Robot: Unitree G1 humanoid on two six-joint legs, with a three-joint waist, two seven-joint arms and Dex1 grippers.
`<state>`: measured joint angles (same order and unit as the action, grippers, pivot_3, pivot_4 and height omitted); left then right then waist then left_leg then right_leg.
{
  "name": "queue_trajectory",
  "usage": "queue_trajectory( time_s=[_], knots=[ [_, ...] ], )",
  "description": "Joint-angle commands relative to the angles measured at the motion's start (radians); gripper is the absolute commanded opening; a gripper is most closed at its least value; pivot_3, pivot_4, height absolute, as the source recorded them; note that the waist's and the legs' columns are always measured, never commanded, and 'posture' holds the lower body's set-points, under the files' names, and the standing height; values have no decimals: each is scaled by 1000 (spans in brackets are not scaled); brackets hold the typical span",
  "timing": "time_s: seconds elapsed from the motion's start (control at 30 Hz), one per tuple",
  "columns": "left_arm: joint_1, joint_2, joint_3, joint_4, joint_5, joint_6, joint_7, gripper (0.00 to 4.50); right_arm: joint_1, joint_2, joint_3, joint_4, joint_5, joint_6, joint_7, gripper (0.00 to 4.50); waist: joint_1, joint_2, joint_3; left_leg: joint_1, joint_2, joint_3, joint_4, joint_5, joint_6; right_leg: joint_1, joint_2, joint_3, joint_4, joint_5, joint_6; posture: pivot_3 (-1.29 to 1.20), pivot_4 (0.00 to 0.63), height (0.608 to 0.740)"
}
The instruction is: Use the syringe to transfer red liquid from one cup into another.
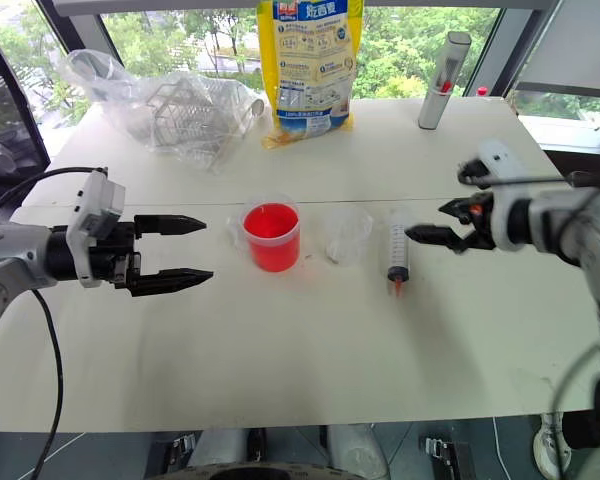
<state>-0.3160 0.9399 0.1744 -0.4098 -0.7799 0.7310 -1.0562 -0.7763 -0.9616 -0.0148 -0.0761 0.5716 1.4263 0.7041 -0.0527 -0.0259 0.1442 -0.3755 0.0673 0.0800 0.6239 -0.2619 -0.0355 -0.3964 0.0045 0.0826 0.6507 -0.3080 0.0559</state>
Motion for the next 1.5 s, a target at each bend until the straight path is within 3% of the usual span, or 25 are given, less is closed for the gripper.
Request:
queue_trajectory(
  time_s=[0.03,0.13,0.27,0.4,0.77,0.87,1.0,1.03,1.27,1.5],
  knots=[
    [-13,-10,5,-15,3,-15,14,4500,-164,77,70,217,-57,178,-109,4423,0,0,0,0,0,0,-1,0,0,-1,0,0,0,0,0,0,150,740],
    [-1,-19,7,-25,6,-18,23,4500,-286,137,134,450,-69,188,-187,4423,9,0,0,-2,0,1,-2,0,0,-3,1,0,0,0,1,0,150,740],
    [22,-28,19,-47,5,-18,43,4500,-363,188,234,572,-72,188,-221,4423,10,1,-1,-14,-1,0,-2,0,0,-14,1,-1,0,2,4,0,150,740],
    [49,-34,38,-78,-3,-15,71,4500,-398,230,321,657,-100,188,-243,4423,7,1,-1,-15,-1,0,-2,0,0,-15,1,-1,1,2,4,0,150,740],
    [88,-29,67,-128,-16,-7,116,4500,-413,360,300,792,-221,178,-284,4423,7,1,-1,-14,-1,0,4,0,0,-13,2,-2,4,2,4,0,150,740],
    [91,-29,71,-132,-16,-8,122,4500,-409,378,295,801,-245,172,-287,3690,7,0,-1,-14,-1,-1,5,0,0,-12,2,-2,4,2,4,0,150,740],
    [90,-31,67,-134,-16,-11,129,4500,-419,403,267,838,-282,145,-298,1733,4,0,-2,-14,-1,-1,5,0,0,-12,2,-2,4,3,4,0,150,740],
    [89,-31,65,-134,-16,-12,130,4500,-422,408,261,847,-290,139,-299,1456,0,0,-2,-14,-1,0,5,0,0,-12,2,-2,4,3,4,0,150,740],
    [72,-33,53,-123,-8,-19,133,4500,-421,405,225,851,-324,127,-302,1414,-16,0,-3,-13,-1,-1,5,0,0,-10,2,-2,5,3,4,0,150,740],
    [43,-34,34,-88,17,-39,119,4500,-340,254,98,546,-331,119,-330,1414,-5,2,-1,-15,-2,-1,4,0,0,-12,1,-3,4,3,5,0,150,740]
  ],
)
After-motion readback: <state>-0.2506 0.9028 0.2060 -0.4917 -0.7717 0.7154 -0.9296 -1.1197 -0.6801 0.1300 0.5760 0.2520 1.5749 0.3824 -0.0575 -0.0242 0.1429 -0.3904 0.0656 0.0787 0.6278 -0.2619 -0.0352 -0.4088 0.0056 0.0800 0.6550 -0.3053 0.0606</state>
